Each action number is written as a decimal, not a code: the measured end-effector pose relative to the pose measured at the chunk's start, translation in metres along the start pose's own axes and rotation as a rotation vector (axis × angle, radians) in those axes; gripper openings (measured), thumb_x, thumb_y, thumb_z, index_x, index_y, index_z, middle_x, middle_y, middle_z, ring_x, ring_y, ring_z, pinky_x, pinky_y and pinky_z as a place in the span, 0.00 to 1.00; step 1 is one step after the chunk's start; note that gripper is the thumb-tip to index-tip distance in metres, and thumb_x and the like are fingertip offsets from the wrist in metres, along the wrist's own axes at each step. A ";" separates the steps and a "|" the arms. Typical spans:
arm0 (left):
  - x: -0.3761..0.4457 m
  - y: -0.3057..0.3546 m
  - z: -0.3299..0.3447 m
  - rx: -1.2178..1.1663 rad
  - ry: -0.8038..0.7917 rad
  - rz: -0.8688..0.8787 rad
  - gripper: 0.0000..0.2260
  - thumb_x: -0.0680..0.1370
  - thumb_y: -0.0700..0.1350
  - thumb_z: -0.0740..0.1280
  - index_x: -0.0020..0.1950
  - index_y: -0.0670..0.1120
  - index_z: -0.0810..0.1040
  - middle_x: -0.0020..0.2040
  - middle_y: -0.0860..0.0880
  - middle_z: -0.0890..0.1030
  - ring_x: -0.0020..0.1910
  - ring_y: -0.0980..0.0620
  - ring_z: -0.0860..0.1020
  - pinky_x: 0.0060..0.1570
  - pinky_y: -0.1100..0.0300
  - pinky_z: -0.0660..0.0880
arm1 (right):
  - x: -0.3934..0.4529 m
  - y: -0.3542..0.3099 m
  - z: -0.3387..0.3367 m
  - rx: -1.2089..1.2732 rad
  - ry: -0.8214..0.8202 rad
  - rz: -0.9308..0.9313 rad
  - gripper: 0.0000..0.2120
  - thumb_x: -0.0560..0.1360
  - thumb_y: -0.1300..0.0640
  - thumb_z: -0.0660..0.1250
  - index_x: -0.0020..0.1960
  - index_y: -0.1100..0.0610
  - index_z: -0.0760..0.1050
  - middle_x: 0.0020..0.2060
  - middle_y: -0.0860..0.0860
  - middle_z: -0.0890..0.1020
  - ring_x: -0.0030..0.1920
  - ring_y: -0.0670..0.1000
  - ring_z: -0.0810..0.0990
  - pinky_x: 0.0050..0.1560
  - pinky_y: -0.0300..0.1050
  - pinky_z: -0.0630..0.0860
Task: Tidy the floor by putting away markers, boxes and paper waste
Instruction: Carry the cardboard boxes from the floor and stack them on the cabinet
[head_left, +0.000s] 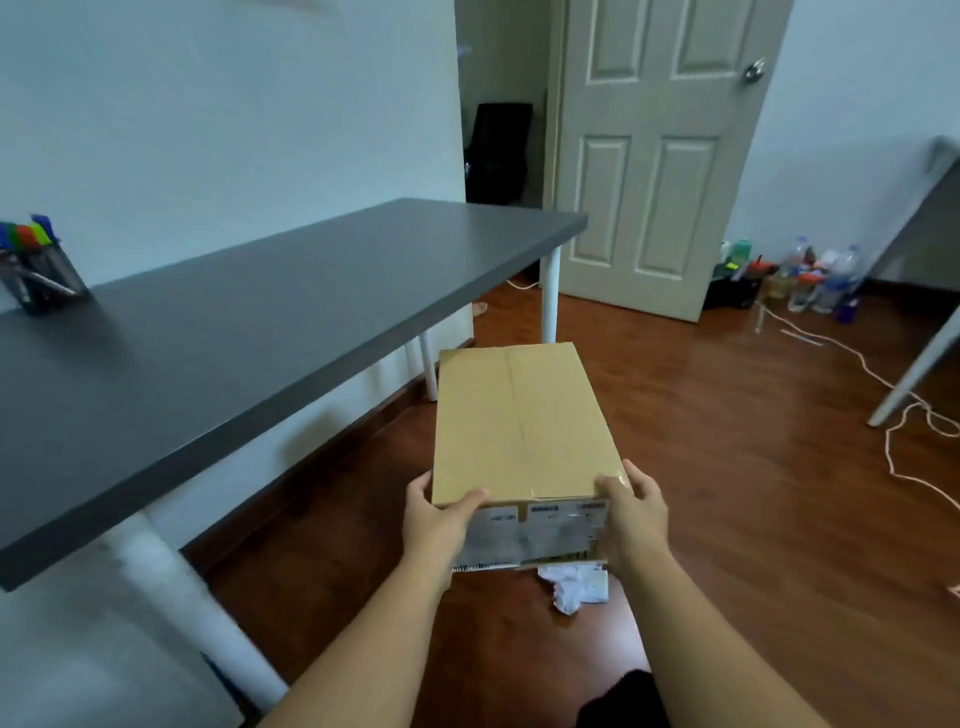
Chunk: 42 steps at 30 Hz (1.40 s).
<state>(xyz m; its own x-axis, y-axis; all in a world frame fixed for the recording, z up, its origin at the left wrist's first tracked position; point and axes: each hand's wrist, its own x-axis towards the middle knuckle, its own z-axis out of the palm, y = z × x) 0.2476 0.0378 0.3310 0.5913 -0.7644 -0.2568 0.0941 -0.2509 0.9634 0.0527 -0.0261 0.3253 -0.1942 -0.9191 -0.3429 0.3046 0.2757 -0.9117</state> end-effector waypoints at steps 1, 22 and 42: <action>-0.007 0.011 0.003 0.013 -0.032 0.035 0.34 0.66 0.44 0.80 0.68 0.49 0.69 0.54 0.52 0.78 0.50 0.53 0.77 0.53 0.55 0.75 | -0.009 -0.008 -0.008 0.047 0.037 -0.027 0.21 0.73 0.61 0.68 0.64 0.48 0.72 0.53 0.53 0.80 0.48 0.56 0.81 0.49 0.54 0.79; -0.104 0.246 -0.150 -0.170 -0.011 0.678 0.28 0.72 0.41 0.76 0.68 0.51 0.69 0.57 0.55 0.78 0.55 0.54 0.78 0.53 0.52 0.78 | -0.191 -0.166 0.105 0.568 -0.387 -0.320 0.25 0.73 0.63 0.71 0.68 0.50 0.72 0.59 0.49 0.80 0.53 0.49 0.81 0.55 0.58 0.79; -0.212 0.311 -0.491 -0.266 0.667 0.831 0.29 0.74 0.43 0.74 0.73 0.52 0.67 0.64 0.50 0.76 0.61 0.49 0.76 0.57 0.52 0.77 | -0.447 -0.176 0.375 0.356 -1.149 -0.328 0.28 0.75 0.65 0.62 0.72 0.47 0.65 0.49 0.47 0.78 0.43 0.47 0.78 0.35 0.39 0.75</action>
<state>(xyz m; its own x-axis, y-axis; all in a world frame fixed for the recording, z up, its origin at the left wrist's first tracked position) 0.5442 0.4136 0.7222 0.8569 -0.1412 0.4958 -0.4118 0.3913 0.8230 0.4358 0.2303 0.7235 0.5636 -0.6933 0.4490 0.6662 0.0602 -0.7433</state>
